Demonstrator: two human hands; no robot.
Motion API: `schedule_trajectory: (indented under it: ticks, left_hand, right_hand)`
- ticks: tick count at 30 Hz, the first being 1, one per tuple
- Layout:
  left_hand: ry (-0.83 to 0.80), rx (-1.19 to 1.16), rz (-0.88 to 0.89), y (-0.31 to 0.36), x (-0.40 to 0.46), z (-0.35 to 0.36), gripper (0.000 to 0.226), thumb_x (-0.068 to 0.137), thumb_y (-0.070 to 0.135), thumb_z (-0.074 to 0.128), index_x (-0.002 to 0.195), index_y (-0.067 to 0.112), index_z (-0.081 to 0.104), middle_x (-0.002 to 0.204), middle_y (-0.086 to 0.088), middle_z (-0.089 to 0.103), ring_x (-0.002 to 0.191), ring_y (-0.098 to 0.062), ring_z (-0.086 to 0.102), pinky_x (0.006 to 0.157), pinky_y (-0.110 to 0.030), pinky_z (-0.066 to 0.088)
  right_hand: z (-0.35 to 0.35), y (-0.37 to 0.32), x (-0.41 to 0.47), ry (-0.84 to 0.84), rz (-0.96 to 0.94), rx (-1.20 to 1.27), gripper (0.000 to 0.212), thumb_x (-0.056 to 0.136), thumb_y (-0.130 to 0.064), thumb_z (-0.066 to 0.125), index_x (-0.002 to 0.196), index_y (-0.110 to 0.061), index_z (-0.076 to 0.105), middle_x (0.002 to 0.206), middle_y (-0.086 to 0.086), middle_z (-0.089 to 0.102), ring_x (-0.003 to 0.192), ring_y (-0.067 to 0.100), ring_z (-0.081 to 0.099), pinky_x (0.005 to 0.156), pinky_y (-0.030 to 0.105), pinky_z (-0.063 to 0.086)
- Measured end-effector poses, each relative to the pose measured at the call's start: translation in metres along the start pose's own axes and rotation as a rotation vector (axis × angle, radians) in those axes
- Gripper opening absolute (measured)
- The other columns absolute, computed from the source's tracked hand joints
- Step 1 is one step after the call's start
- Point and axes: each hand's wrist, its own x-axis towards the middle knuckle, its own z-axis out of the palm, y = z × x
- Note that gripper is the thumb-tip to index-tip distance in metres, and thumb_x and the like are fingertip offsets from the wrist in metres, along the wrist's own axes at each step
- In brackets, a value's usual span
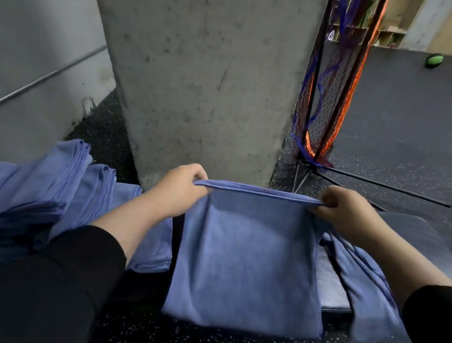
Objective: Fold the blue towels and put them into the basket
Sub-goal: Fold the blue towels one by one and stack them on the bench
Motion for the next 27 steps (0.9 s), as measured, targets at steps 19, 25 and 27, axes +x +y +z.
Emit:
schedule_trajectory:
  ticks: [19,25,27]
  left_hand:
    - [0.280,-0.674,0.131,0.070,-0.118,-0.108,0.028,0.098,0.019,0.064,0.074,0.014,0.053,0.067,-0.002,0.057,0.065,-0.012,0.050,0.058,-0.027,0.047]
    - [0.274,-0.517,0.166,0.075,-0.129,-0.127,0.041,0.098,0.026,0.065,0.081,-0.009,0.050,0.073,-0.014,0.051,0.068,-0.020,0.047,0.062,-0.037,0.053]
    - [0.282,-0.481,0.174,0.075,-0.134,-0.130,0.042,0.098,0.027,0.065,0.080,-0.008,0.050,0.071,-0.014,0.050,0.067,-0.020,0.046,0.058,-0.032,0.051]
  right_hand:
    - [-0.132,-0.079,-0.112,0.241,-0.153,0.569,0.009,0.096,-0.011,0.065,0.091,-0.014,0.071,0.090,0.015,0.072,0.079,0.023,0.062,0.087,0.051,0.059]
    - [-0.151,-0.090,-0.127,0.310,-0.123,0.440,0.014,0.095,-0.017,0.067,0.081,-0.016,0.068,0.079,0.010,0.067,0.071,0.024,0.061,0.079,0.055,0.060]
    - [-0.155,-0.092,-0.133,0.318,-0.112,0.415,0.017,0.094,-0.021,0.069,0.079,-0.014,0.067,0.074,0.009,0.065,0.067,0.025,0.061,0.076,0.057,0.060]
